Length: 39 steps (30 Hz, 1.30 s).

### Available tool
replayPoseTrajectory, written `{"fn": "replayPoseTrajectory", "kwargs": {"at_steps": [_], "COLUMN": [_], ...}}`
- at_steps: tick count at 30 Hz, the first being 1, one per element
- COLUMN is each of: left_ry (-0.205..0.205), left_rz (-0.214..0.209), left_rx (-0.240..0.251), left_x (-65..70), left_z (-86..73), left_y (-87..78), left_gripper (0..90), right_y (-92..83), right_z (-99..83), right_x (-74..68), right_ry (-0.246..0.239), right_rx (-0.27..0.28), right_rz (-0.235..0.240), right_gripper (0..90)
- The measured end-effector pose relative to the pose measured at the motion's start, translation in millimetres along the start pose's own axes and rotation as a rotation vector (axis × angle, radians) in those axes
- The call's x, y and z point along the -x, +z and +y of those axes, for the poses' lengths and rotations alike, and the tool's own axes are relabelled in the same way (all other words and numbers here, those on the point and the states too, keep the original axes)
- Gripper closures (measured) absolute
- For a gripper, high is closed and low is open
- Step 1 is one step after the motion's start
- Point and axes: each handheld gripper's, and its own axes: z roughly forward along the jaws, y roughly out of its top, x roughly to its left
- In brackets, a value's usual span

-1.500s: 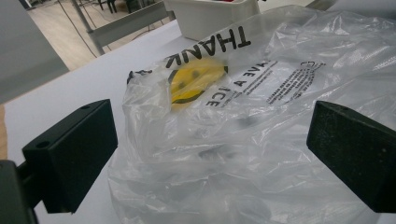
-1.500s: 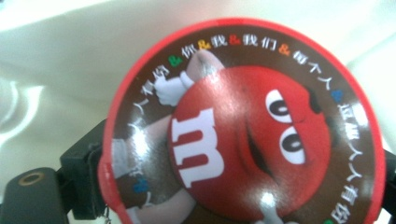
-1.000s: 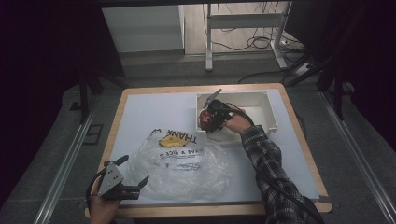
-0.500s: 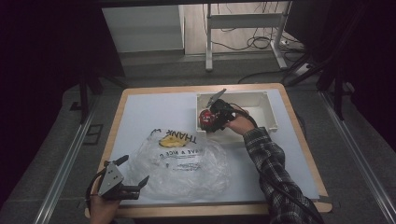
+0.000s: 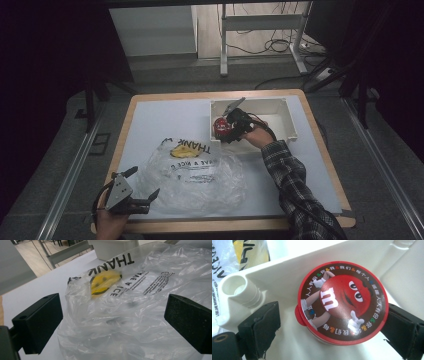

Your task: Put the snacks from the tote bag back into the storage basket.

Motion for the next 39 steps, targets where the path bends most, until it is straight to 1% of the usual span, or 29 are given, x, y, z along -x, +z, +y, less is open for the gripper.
{"fn": "replayPoseTrajectory", "kwargs": {"at_steps": [7,17,23,33,39], "left_ry": [-0.001,0.001,-0.001,-0.004,-0.004], "left_rz": [-0.001,0.0,0.002,-0.001,-0.002], "left_rx": [0.0,0.001,0.003,0.006,0.008], "left_x": [0.0,0.4,0.2,0.3,0.3], "left_z": [-0.1,0.0,-0.2,-0.3,-0.3], "left_y": [-0.2,-0.4,-0.8,-1.2,-1.3], "left_gripper": [1.7,1.7,1.7,1.7,1.6], "right_y": [-2.6,-8.6,-11.7,-19.8,-24.0], "right_z": [-3.7,-6.6,-9.3,-13.9,-15.5], "right_x": [-0.9,-3.2,-4.9,-6.9,-10.3], "right_ry": [-0.004,0.006,0.026,0.052,0.046], "right_rx": [-0.006,0.01,0.033,0.043,0.048], "right_rz": [-0.007,-0.014,-0.013,-0.036,-0.031], "right_gripper": [7.3,6.6,5.9,5.8,5.8]}}
